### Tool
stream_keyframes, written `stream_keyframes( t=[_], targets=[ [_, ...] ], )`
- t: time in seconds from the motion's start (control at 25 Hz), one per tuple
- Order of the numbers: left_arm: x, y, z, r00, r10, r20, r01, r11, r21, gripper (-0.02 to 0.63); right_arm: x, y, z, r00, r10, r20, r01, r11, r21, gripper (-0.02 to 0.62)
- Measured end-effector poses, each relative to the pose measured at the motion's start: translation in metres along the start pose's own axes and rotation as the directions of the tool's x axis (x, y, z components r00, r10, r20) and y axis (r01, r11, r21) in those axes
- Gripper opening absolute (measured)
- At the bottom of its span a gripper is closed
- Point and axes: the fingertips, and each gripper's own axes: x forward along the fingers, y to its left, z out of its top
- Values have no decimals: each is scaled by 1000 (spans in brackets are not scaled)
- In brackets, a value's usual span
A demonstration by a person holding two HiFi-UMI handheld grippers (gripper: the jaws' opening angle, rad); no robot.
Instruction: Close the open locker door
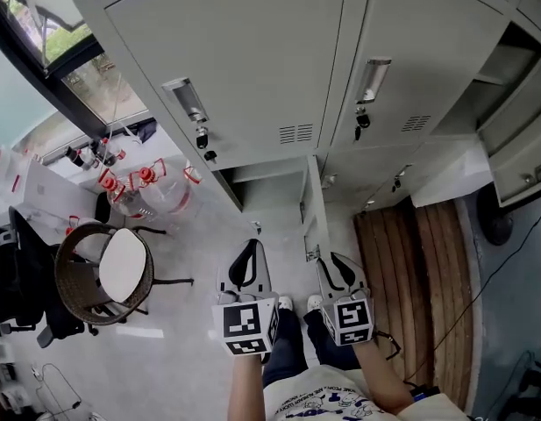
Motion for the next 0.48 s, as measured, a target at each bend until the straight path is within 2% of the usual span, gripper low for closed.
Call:
stream_keyframes(
  t=[0.48],
  targets=[
    [-42, 70, 1, 991, 131, 28, -129, 990, -62, 5, 30, 65, 14, 996, 85, -25, -86, 996, -39, 96]
  ],
)
